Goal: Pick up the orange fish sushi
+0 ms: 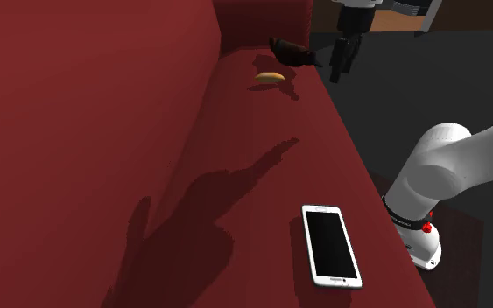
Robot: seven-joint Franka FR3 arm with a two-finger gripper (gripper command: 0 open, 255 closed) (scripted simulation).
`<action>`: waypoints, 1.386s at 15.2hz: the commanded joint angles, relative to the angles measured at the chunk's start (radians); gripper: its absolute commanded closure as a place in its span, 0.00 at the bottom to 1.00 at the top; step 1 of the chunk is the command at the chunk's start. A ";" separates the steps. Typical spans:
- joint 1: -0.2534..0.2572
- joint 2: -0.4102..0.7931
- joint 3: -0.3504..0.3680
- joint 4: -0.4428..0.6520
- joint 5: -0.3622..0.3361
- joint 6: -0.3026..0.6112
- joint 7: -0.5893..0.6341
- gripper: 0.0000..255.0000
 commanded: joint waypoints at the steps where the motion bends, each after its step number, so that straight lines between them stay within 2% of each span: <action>1: 0.000 0.000 0.000 0.000 0.000 0.000 0.000 0.00; 11: 0.033 0.313 -0.131 0.135 -0.094 0.188 -0.308 0.00; 21: 0.059 0.682 -0.212 0.413 -0.085 0.296 -0.597 0.00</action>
